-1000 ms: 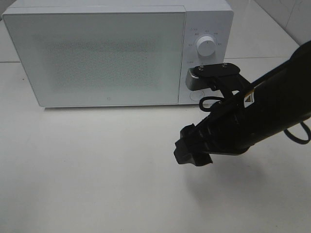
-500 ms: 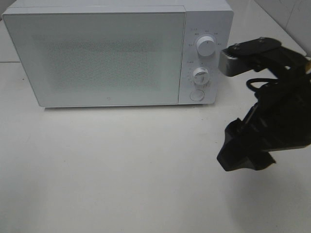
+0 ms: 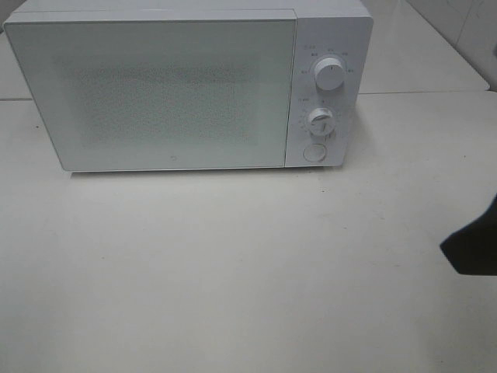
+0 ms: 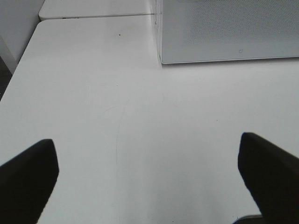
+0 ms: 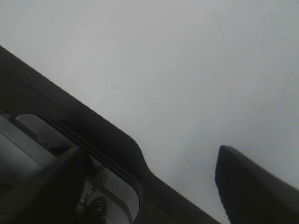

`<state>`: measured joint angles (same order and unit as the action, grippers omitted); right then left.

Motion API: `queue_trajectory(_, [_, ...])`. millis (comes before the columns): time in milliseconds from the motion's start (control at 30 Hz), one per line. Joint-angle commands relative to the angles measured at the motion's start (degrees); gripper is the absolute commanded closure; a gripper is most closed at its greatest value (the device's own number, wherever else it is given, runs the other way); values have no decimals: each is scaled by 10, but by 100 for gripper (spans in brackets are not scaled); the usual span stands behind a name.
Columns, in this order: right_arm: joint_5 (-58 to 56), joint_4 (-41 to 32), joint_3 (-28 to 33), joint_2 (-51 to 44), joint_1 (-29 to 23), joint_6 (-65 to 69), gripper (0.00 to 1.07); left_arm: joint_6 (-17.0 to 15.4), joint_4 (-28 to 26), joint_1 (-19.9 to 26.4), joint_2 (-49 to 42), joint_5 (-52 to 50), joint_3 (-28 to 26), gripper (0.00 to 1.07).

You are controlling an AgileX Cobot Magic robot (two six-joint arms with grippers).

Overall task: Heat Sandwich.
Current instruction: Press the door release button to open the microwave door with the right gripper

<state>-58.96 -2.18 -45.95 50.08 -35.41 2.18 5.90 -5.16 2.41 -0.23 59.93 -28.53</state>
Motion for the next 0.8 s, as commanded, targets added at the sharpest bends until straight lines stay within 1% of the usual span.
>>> queue_trajectory(33, [-32,22,-3,-49,2,15,32,-1,-2,2,-15,-5,1,7])
queue_trajectory(167, [-40,34,-3,-81,2,26,32,-1,-2,2,-15,-5,1,7])
queue_trajectory(267, [-35,53,7,-130,2,43,32,-1,-2,2,-15,-5,1,7])
queue_trajectory(300, [-35,53,7,-130,2,43,32,-1,-2,2,-15,-5,1,7])
queue_trajectory(433, [-21,63,53,-188,2,71,32,-1,-2,2,-15,-5,1,7])
queue_trajectory(467, [-21,63,53,-188,2,71,32,-1,-2,2,-15,-5,1,7])
queue_trajectory(500, [-13,64,76,-206,5,85,32,-1,-2,2,-15,-5,1,7])
queue_trajectory(600, [-10,62,93,-223,21,89,32,-1,-2,2,-15,-5,1,7])
queue_trajectory(633, [-10,62,108,-244,46,87,32,-1,-2,2,-15,-5,1,7])
queue_trajectory(733, [-10,62,127,-279,87,83,32,-1,-2,2,-15,-5,1,7])
queue_trajectory(767, [-10,62,127,-279,87,83,32,-1,-2,2,-15,-5,1,7])
queue_trajectory(800, [-10,61,139,-303,112,83,32,-1,-2,2,-15,-5,1,7])
